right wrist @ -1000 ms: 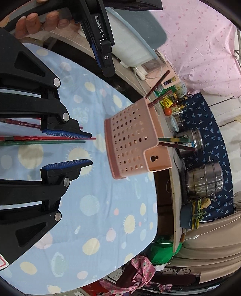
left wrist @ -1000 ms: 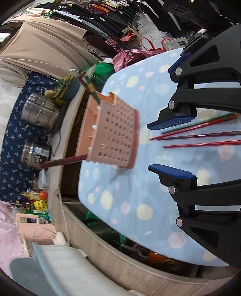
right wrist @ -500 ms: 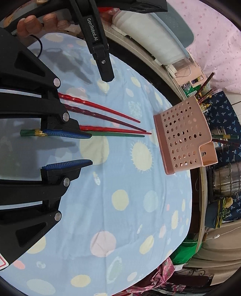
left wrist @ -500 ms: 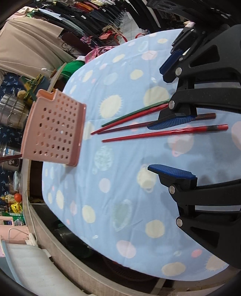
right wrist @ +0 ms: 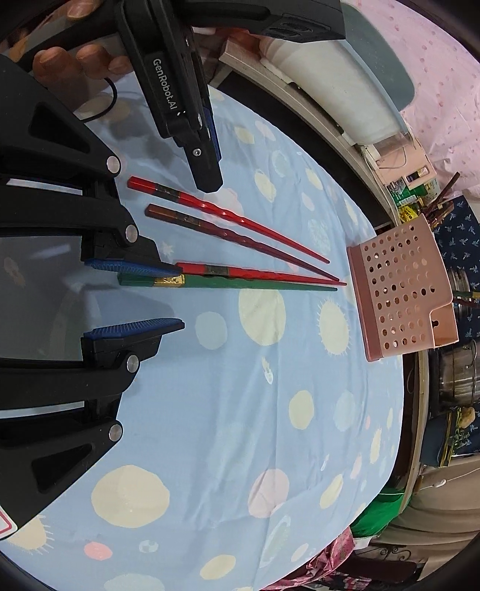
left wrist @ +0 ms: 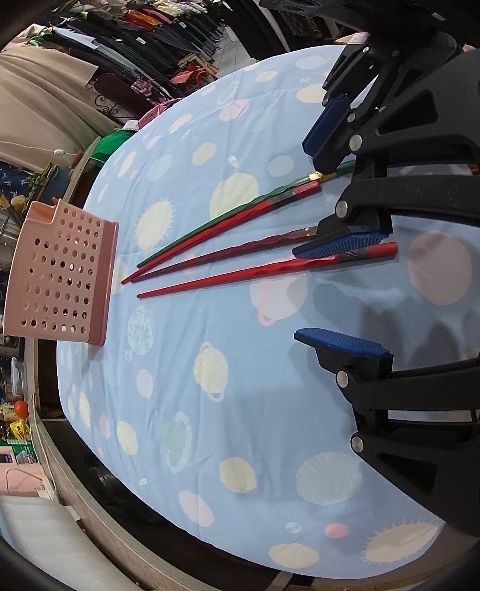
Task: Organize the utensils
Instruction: 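Grasp a red chopstick with the left tool while the right tool grasps a green chopstick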
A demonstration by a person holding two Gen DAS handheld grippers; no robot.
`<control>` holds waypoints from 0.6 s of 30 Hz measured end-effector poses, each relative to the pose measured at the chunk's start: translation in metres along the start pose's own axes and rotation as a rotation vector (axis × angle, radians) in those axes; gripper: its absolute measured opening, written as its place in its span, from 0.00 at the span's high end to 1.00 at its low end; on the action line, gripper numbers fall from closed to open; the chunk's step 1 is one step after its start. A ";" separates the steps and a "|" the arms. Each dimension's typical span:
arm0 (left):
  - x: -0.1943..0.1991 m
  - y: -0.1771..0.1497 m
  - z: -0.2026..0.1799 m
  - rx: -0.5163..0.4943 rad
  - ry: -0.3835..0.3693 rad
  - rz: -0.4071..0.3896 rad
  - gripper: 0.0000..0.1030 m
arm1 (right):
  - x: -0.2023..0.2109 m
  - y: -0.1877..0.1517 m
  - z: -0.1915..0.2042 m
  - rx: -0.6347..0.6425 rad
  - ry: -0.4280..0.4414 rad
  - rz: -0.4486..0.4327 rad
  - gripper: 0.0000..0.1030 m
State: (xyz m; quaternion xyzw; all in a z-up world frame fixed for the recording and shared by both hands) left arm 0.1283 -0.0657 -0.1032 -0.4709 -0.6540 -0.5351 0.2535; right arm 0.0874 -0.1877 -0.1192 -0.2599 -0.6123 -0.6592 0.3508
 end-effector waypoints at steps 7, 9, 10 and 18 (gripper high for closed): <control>0.002 -0.018 -0.007 -0.034 -0.013 0.017 0.64 | 0.002 -0.007 0.007 0.025 -0.004 0.004 0.78; 0.001 -0.022 -0.009 -0.041 -0.014 0.026 0.64 | 0.002 -0.007 0.007 0.026 -0.007 0.003 0.79; 0.000 -0.025 -0.009 -0.046 -0.013 0.031 0.64 | 0.002 -0.007 0.007 0.027 -0.010 0.002 0.79; 0.001 -0.029 -0.010 -0.063 -0.003 0.019 0.64 | 0.001 -0.008 0.003 0.030 -0.040 -0.002 0.88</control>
Point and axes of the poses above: each gripper's, at about its wrist camera, not at the fingertips, and x roughly against the way its jaws point, z to its left, y to its top, the point moved 10 cm from there along -x, roughly the way its jaws point, and after that the axes turned 11 degrees about x, right-handed, at the moved point
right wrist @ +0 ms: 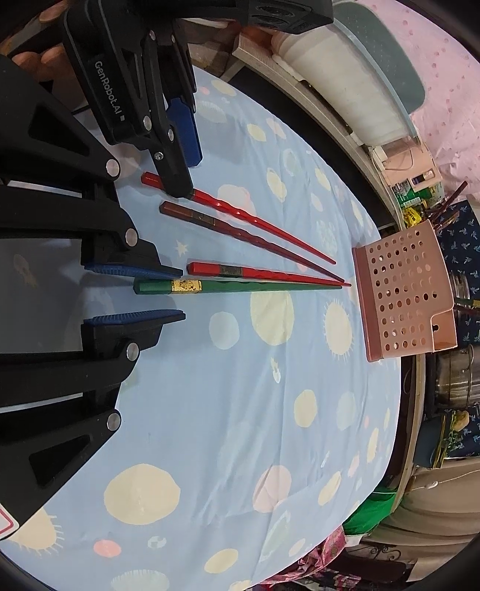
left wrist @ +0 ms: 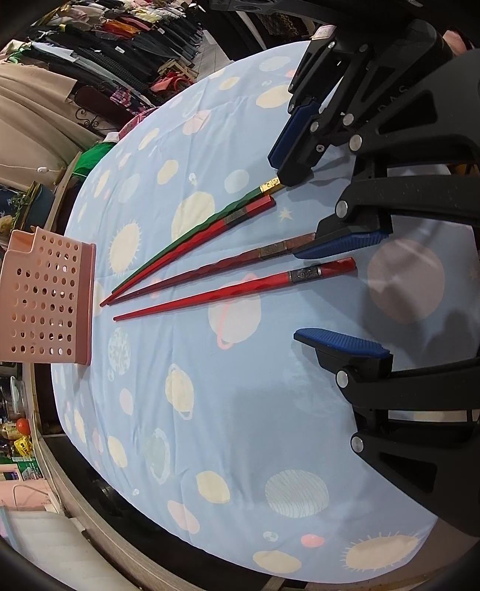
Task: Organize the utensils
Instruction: 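Grasp a red chopstick with the left tool while the right tool grasps a green chopstick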
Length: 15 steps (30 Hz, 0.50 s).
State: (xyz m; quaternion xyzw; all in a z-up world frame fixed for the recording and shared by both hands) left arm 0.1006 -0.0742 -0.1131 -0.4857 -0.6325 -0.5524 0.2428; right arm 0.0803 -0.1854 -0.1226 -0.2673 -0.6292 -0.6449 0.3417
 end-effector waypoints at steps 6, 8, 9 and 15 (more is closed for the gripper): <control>0.000 0.000 -0.001 -0.022 0.021 -0.020 0.65 | -0.001 0.000 -0.005 -0.010 -0.010 -0.001 0.94; -0.001 0.000 0.000 -0.025 0.029 -0.025 0.66 | -0.001 0.000 -0.005 -0.009 -0.011 -0.002 0.94; -0.001 0.001 0.000 -0.025 0.031 -0.026 0.67 | -0.001 0.000 -0.005 -0.007 -0.013 -0.002 0.94; -0.001 0.005 0.008 -0.009 0.043 -0.035 0.81 | -0.002 0.001 -0.006 -0.006 -0.015 -0.004 0.94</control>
Point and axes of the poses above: each gripper's, at about its wrist camera, not at the fingertips, and x roughly against the way its jaws point, z to its left, y to its top, the point moved 10 cm from there along -x, roughly the way its jaws point, and after that the axes turned 11 degrees about x, right-handed, at the moved point
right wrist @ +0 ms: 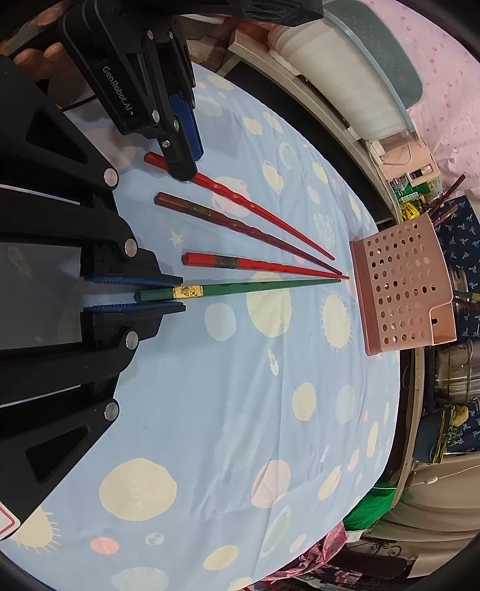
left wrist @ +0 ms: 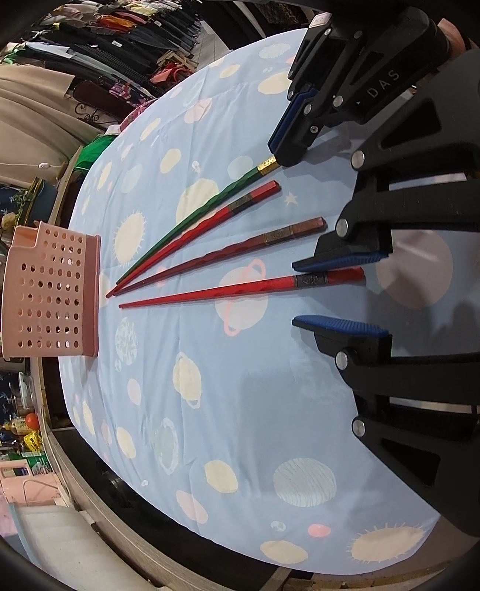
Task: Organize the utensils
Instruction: 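Grasp a red chopstick with the left tool while the right tool grasps a green chopstick, then carry both chopsticks over the pink basket and open both tools to release them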
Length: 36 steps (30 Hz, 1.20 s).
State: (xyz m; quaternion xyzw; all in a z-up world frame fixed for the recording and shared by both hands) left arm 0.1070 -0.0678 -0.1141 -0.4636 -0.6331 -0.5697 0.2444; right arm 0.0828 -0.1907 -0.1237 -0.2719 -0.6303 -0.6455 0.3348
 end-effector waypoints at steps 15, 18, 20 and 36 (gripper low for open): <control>0.003 0.015 0.015 0.074 -0.001 0.010 0.93 | 0.004 0.007 -0.009 -0.038 0.000 -0.002 0.93; 0.009 0.023 0.019 0.094 -0.005 0.002 0.93 | 0.010 0.014 -0.015 -0.054 -0.003 -0.023 0.93; 0.014 0.029 0.021 0.105 -0.007 -0.008 0.93 | 0.015 0.020 -0.019 -0.061 -0.007 -0.040 0.93; 0.068 0.101 0.012 0.144 -0.054 -0.131 0.93 | 0.075 0.099 -0.049 -0.103 -0.011 -0.230 0.93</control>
Point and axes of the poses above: each gripper's, at about its wrist camera, not at the fingertips, and x roughly against the way its jaws point, z to its left, y to its top, the point moved 10 cm from there along -x, roughly the way its jaws point, and after that the axes turned 11 degrees about x, right-handed, at the moved point
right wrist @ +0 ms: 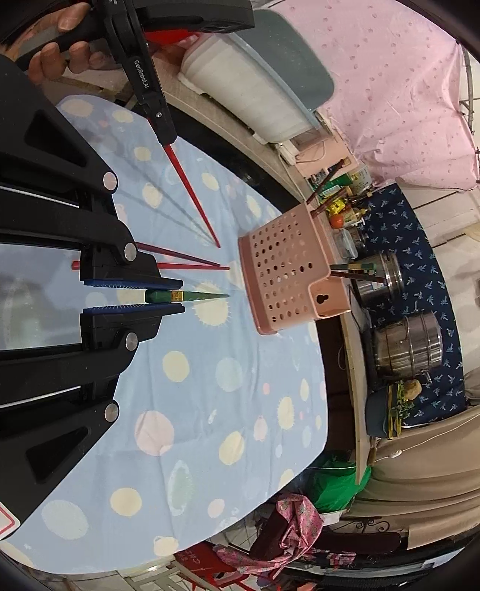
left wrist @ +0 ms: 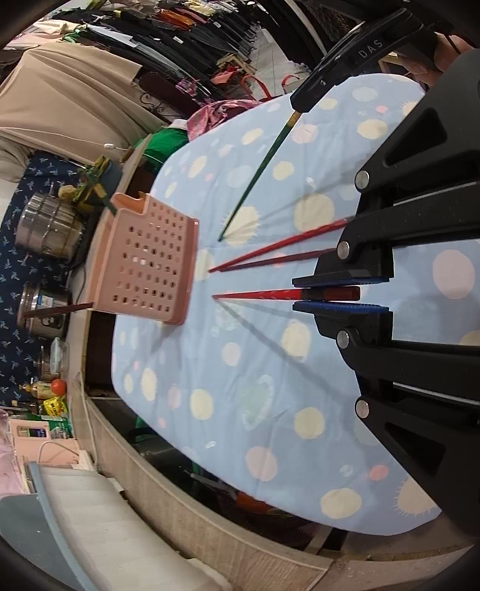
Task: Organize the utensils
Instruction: 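Carry both chopsticks over the pink basket and open both tools to release them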
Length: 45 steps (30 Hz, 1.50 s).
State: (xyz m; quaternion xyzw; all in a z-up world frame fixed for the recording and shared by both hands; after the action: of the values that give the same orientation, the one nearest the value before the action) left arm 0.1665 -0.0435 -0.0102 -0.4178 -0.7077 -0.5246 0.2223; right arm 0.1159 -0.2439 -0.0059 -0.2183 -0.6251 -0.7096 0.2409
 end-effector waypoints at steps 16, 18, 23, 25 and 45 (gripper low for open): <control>0.028 0.099 -0.030 -0.001 -0.025 -0.173 0.93 | 0.010 0.094 -0.014 0.011 -0.051 -0.153 0.93; 0.029 0.107 -0.033 -0.002 -0.025 -0.186 0.93 | 0.011 0.104 -0.015 0.011 -0.049 -0.170 0.93; 0.036 0.130 -0.039 0.001 -0.034 -0.221 0.93 | 0.016 0.131 -0.014 0.010 -0.036 -0.218 0.93; 0.040 0.141 -0.043 0.002 -0.043 -0.239 0.93 | 0.017 0.141 -0.012 0.012 -0.031 -0.236 0.93; 0.094 0.256 -0.092 -0.031 -0.085 -0.477 0.93 | 0.026 0.273 0.010 -0.019 0.062 -0.465 0.93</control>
State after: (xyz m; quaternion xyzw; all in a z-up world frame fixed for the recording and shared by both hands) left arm 0.3147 -0.0698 0.2353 -0.2637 -0.7869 -0.5551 0.0559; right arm 0.2630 -0.2638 0.2249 -0.0487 -0.6442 -0.7583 0.0879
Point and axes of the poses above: each gripper's, at about its wrist camera, not at the fingertips, and x roughly against the way its jaws point, z to its left, y to its top, the point moved 10 cm from there along -x, roughly the way its jaws point, and after that the axes turned 11 degrees about x, right-handed, at the moved point
